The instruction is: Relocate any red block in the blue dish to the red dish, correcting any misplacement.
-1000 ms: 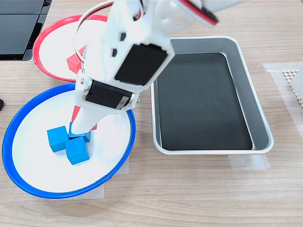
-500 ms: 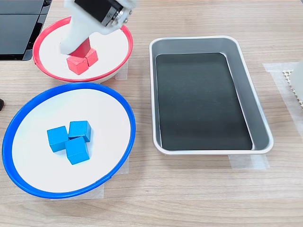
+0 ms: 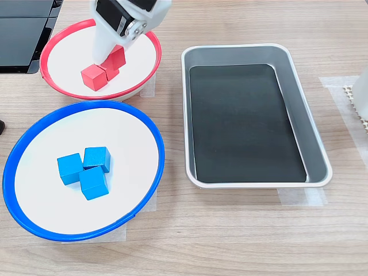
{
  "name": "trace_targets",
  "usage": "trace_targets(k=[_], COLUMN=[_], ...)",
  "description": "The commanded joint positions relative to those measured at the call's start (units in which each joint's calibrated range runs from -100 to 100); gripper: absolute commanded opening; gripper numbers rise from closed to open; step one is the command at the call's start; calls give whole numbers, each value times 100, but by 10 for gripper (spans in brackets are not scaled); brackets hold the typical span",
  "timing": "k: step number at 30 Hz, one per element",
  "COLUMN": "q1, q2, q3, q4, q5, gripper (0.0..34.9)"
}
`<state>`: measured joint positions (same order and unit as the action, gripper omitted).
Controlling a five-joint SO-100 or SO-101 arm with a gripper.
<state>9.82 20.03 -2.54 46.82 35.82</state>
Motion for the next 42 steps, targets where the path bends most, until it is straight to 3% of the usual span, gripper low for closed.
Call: trace_targets(k=[1, 27, 30, 31, 33, 37, 42], q1=[-102, 152, 142, 152, 161, 161, 86], q2=[22, 764, 790, 798, 798, 764, 517], q3=[-288, -379, -397, -406, -415, -442, -424], q4=[52, -303, -320, -361, -361, -361, -361], q5=[-68, 166, 171, 117, 98, 93, 78], gripper=[4, 4, 50, 108, 163, 197, 202])
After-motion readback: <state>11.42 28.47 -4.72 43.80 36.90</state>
